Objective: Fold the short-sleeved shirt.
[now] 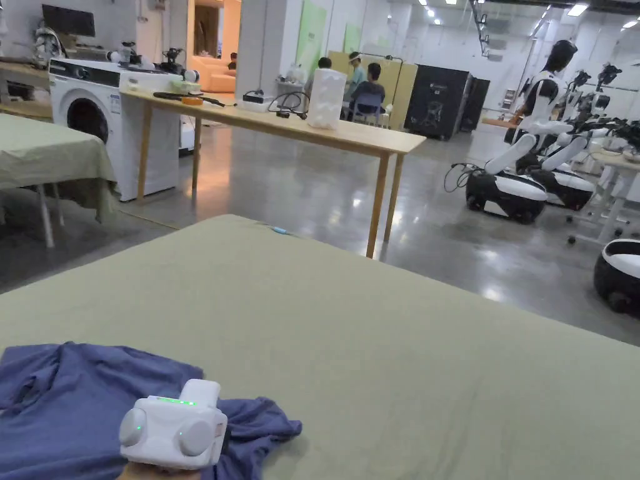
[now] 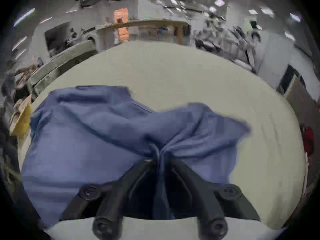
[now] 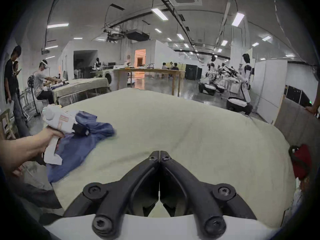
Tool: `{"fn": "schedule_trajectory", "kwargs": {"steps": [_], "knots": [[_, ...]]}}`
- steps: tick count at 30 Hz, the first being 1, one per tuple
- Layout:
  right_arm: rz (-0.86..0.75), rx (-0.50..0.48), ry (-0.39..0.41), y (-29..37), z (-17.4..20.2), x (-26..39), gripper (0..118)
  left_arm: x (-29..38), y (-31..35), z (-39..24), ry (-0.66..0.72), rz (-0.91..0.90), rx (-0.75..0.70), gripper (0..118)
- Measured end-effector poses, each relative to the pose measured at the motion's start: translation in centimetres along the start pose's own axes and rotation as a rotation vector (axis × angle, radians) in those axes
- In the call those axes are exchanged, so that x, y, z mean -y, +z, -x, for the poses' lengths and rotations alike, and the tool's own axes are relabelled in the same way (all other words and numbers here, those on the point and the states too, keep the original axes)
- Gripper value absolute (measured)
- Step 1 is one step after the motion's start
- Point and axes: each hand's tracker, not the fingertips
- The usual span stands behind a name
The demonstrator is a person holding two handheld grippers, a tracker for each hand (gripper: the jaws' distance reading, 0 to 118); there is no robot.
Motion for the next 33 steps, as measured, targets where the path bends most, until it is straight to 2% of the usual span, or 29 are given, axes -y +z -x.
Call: {"fn": "schedule_trajectory", "kwargs": {"steps": [2,4,5,8,14,19,24,27,29,33], "knots": [[0.002,0.002,-0.009,0.5,-0.2,0.0,0,-0.1,-0.4,0.3,0.011,0.088,0.055,6],[-0.001,0.011,-0.017,1.1,-0.8,0.1,0,0.0,0.1,-1.4,-0.117,0.06,-0.012,6],[-0.003,0.015,-0.029,1.6,-1.3,0.4,0,-0.4,0.7,-2.2,-0.13,0.043,-0.014,6],[-0.018,0.035,-0.067,3.1,-2.9,0.6,0,-2.5,3.5,-5.6,0.003,-0.081,0.158,6],[-0.041,0.102,-0.116,6.6,-6.5,1.4,0,-5.6,8.6,-16.1,-0.095,-0.2,0.342,6],[-0.053,0.163,-0.163,9.1,-11.0,3.4,0,-6.0,13.5,-28.5,-0.222,-0.257,0.522,6],[-0.063,0.23,-0.199,12.3,-15.0,5.0,0,-2.6,17.9,-42.7,-0.329,-0.249,0.757,6],[-0.063,0.278,-0.215,14.1,-17.2,6.3,0,1.1,19.4,-50.9,-0.436,-0.219,0.833,6],[-0.055,0.31,-0.229,15.2,-18.8,7.0,0,4.1,19.1,-56.0,-0.51,-0.178,0.846,6],[-0.023,0.37,-0.261,16.5,-22.3,9.5,0,10.7,14.7,-62.7,-0.617,-0.033,0.738,6]]}}
